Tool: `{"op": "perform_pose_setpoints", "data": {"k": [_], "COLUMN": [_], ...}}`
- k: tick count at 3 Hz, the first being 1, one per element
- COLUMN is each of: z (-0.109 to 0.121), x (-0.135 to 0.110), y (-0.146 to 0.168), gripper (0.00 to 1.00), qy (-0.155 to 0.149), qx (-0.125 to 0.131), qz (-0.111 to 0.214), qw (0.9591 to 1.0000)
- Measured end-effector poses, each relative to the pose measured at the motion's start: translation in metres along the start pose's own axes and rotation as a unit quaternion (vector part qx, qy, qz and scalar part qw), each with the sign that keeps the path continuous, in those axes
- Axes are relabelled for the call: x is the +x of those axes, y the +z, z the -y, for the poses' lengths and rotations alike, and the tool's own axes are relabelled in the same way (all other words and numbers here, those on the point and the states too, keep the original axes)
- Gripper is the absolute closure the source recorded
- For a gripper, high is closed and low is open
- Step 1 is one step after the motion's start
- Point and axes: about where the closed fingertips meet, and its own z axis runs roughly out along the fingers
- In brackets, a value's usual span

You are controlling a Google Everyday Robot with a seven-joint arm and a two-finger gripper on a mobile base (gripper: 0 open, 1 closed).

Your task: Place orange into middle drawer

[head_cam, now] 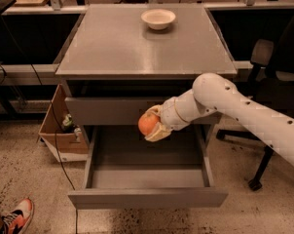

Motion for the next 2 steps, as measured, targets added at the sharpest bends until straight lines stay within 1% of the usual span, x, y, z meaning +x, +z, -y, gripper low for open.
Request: {"op": "perform_pose_setpoints", "data": {"k": [1,2], "z": [0.003,-0.009], "x": [0.025,0.11], "y": [0.011,0.033], "gripper": [1.0,1.0], "qy": [0.018,0.101], "qx": [-0.007,-0.024], "qz": [-0.031,-0.075], "qw": [0.9993,0.9918]}}
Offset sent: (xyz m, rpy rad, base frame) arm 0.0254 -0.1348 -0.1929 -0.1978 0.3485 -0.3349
